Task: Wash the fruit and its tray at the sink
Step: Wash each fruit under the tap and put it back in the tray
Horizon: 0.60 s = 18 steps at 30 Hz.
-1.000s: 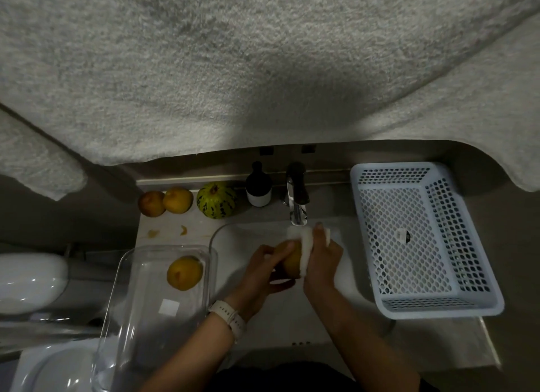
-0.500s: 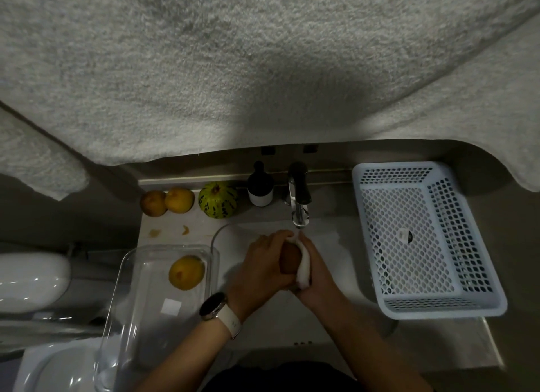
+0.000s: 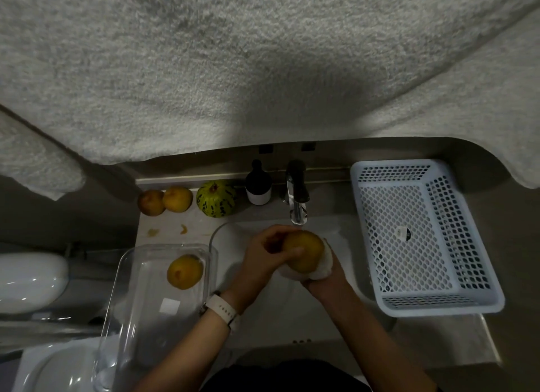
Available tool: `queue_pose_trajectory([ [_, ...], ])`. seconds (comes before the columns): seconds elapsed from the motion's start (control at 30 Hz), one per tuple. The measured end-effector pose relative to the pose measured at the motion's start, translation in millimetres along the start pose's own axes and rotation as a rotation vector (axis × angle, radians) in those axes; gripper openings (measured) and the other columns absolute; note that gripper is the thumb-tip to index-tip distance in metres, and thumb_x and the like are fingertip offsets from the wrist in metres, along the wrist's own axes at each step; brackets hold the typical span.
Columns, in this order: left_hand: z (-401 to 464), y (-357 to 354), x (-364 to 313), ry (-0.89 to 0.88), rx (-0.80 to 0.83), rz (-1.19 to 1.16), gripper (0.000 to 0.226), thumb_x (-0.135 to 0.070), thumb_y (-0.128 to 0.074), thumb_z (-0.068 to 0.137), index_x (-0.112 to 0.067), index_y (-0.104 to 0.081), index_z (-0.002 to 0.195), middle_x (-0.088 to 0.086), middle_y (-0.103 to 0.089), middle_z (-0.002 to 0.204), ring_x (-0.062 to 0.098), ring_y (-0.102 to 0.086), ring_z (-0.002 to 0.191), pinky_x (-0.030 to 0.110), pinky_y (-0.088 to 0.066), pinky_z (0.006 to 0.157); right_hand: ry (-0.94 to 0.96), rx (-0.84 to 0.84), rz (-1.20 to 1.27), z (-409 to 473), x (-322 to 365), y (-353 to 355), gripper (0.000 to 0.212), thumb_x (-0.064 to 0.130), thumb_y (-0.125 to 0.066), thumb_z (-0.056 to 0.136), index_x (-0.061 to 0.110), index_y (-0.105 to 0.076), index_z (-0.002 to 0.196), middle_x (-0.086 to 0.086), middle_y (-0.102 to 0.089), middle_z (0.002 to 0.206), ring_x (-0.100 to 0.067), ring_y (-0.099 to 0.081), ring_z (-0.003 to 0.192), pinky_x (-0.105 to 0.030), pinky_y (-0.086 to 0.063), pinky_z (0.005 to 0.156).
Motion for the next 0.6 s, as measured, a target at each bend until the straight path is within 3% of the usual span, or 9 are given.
queue_pose_trajectory([
  [0.1,-4,-13,25,0.268,0.027,-0.42,0.04,-0.034,-0.074,0.079,-0.017,-0.07,0.115,0.011,-0.067,0.122,0.026,-0.064,0.113,0.035,-0.055,0.088,-0.023,0.106,0.054,-5,-5,-8,0.036,0.038,-0.034,0.102,0.01,-0.058,0.101,-0.019,-0.071,0.089,-0.035,-0.063,0.084,-0.049,-0.054,0.066],
  [0.17,-5,-22,36,0.329,0.076,-0.525,0.048,-0.039,-0.073,0.079,-0.013,-0.068,0.119,0.016,-0.063,0.129,0.03,-0.06,0.12,0.037,-0.053,0.093,-0.102,0.163,0.126,-11,-13,-23,0.053,0.052,-0.042,0.094,0.006,-0.067,0.1,-0.022,-0.072,0.092,-0.037,-0.06,0.094,-0.052,-0.054,0.079],
  [0.23,-6,-23,43,0.351,0.069,-0.554,0.056,-0.042,-0.075,0.078,-0.011,-0.065,0.123,0.016,-0.061,0.132,0.03,-0.057,0.124,0.036,-0.052,0.095,-0.118,0.199,0.159,-14,-16,-32,0.053,0.05,-0.047,0.091,0.003,-0.07,0.098,-0.02,-0.069,0.099,-0.034,-0.063,0.094,-0.046,-0.052,0.09],
  [0.3,-6,-24,49,0.356,0.067,-0.57,0.065,-0.046,-0.076,0.077,-0.008,-0.062,0.127,0.016,-0.06,0.133,0.03,-0.056,0.125,0.035,-0.051,0.097,-0.111,0.184,0.199,-12,-18,-34,0.047,0.039,-0.044,0.094,0.0,-0.07,0.09,-0.021,-0.068,0.091,-0.034,-0.065,0.085,-0.043,-0.057,0.078],
  [0.4,-7,-22,52,0.334,0.052,-0.531,0.055,-0.046,-0.077,0.076,-0.009,-0.07,0.118,0.017,-0.064,0.127,0.029,-0.06,0.12,0.031,-0.052,0.092,-0.119,0.12,0.258,-6,-20,-32,0.041,0.032,-0.038,0.099,-0.001,-0.062,0.097,-0.022,-0.069,0.084,-0.037,-0.058,0.087,-0.048,-0.058,0.054],
  [0.5,-7,-20,57,0.332,0.057,-0.548,0.057,-0.044,-0.075,0.079,-0.006,-0.067,0.121,0.02,-0.062,0.128,0.032,-0.058,0.121,0.037,-0.051,0.097,-0.174,0.039,0.19,4,-28,-21,0.037,0.036,-0.041,0.097,0.003,-0.058,0.101,-0.019,-0.064,0.093,-0.036,-0.055,0.088,-0.047,-0.054,0.069],
  [0.6,-6,-18,61,0.337,0.039,-0.537,0.058,-0.042,-0.07,0.085,-0.001,-0.062,0.126,0.022,-0.061,0.129,0.034,-0.058,0.121,0.043,-0.048,0.102,-0.168,-0.028,0.134,7,-25,-15,0.043,0.045,-0.043,0.096,0.012,-0.053,0.121,-0.018,-0.055,0.11,-0.035,-0.053,0.093,-0.047,-0.045,0.077],
])
Point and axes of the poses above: each hand's wrist, its own z-axis towards the middle knuckle, its own y-axis out of the back of the hand, x = y × z, the point moved 9 cm from there along z, towards the middle knuckle
